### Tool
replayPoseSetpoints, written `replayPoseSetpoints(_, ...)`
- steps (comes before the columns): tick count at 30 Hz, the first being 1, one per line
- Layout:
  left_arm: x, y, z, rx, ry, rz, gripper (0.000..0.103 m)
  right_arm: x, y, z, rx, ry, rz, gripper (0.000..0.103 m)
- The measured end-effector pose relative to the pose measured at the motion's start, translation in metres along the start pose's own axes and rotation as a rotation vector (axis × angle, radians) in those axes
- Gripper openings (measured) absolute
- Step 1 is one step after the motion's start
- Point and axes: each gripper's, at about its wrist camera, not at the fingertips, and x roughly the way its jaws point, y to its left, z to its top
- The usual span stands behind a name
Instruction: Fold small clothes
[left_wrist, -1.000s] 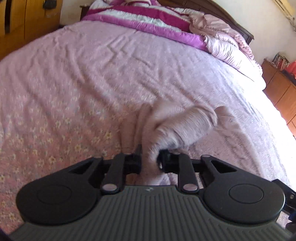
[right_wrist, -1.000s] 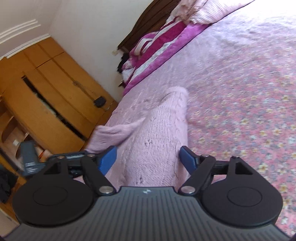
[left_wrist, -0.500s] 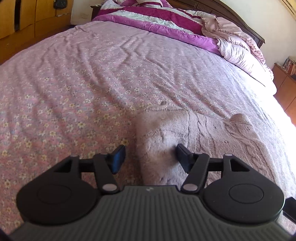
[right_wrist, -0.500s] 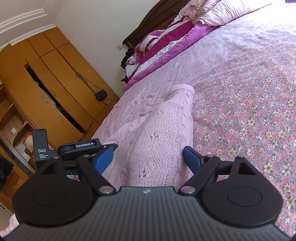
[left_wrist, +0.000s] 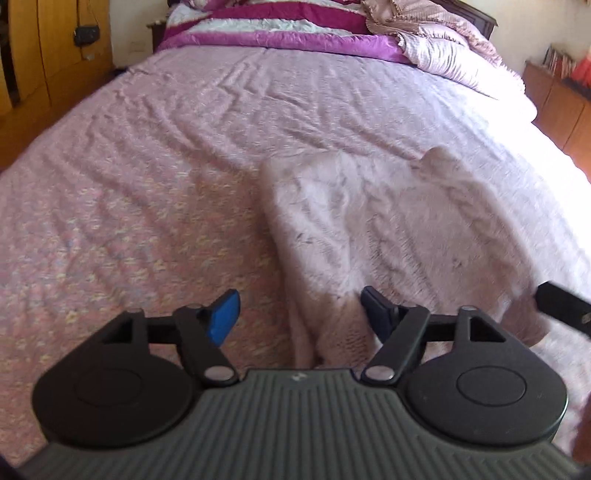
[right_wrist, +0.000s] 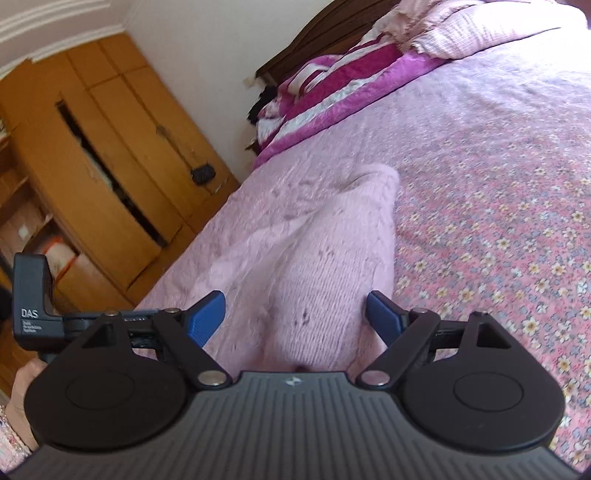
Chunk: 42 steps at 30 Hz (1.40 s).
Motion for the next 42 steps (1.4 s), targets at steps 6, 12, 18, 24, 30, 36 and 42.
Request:
replayPoseSetpoints(6, -0.010, 0.003, 0.001, -0.018, -0.016, 0.003, 0.080, -0.007, -0.001, 0.004, 0.017, 0.024, 0.021, 0.091)
replayPoseSetpoints(12, 0.002, 0.014, 0.003, -0.150, 0.007, -0.066, 0.081, -0.005, -0.024, 0.026, 0.157, 0.028, 0.038, 0.097)
replayPoseSetpoints(18, 0.020, 0.021, 0.003, -0.239, 0.013, -0.136, 0.085, 0.024, -0.043, 0.030, 0.218, 0.099, 0.020, 0.097)
replayPoseSetpoints(24, 0.040, 0.027, 0.003, -0.315, 0.002, -0.243, 0.087, 0.059, -0.047, 0.027, 0.245, 0.160, 0.080, 0.103)
replayPoseSetpoints(30, 0.051, 0.026, 0.003, -0.350, 0.000, -0.345, 0.087, 0.072, -0.045, 0.030, 0.258, 0.160, 0.102, 0.103)
replayPoseSetpoints(36, 0.054, 0.025, 0.004, -0.394, 0.041, -0.415, 0.048, 0.075, -0.038, 0.031, 0.256, 0.165, 0.052, 0.074)
replayPoseSetpoints(42, 0.031, 0.018, 0.008, -0.398, 0.025, -0.471, 0.039, 0.051, -0.040, 0.037, 0.342, 0.129, 0.099, 0.059)
